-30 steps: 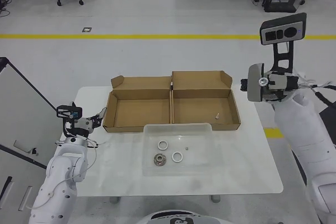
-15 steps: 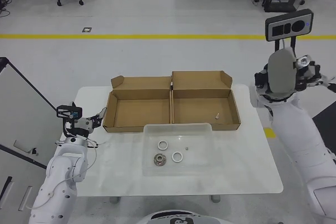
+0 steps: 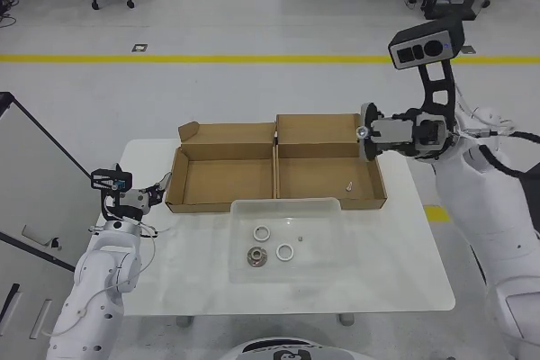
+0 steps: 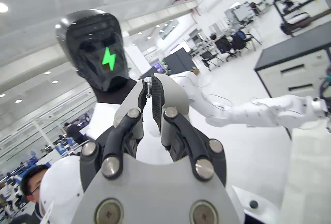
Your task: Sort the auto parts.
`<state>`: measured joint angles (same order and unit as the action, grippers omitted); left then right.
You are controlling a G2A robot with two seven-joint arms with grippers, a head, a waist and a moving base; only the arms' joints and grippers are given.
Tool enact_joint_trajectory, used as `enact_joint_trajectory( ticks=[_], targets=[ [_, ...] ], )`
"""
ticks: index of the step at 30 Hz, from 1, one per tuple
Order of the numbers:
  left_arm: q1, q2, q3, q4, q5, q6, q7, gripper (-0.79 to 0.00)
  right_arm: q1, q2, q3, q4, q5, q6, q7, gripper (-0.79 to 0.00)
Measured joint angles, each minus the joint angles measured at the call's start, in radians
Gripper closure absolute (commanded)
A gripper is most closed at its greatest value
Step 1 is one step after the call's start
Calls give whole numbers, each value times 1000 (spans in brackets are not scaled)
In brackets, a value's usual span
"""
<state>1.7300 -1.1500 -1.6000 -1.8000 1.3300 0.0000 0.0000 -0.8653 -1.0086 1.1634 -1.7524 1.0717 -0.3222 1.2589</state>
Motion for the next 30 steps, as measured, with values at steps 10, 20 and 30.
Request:
enact_joint_trajectory(
  ticks=[10,20,30],
  targets=[
    [0,0,0,0,0,0,0,-785,-65,-18,25,-35,189,-5,13,0],
    [0,0,0,0,0,0,0,-785,-96,-53,29,-35,445,-27,68,0],
    [0,0,0,0,0,0,0,-785,-73,-52,73,-29,171,39,13,0]
  ],
)
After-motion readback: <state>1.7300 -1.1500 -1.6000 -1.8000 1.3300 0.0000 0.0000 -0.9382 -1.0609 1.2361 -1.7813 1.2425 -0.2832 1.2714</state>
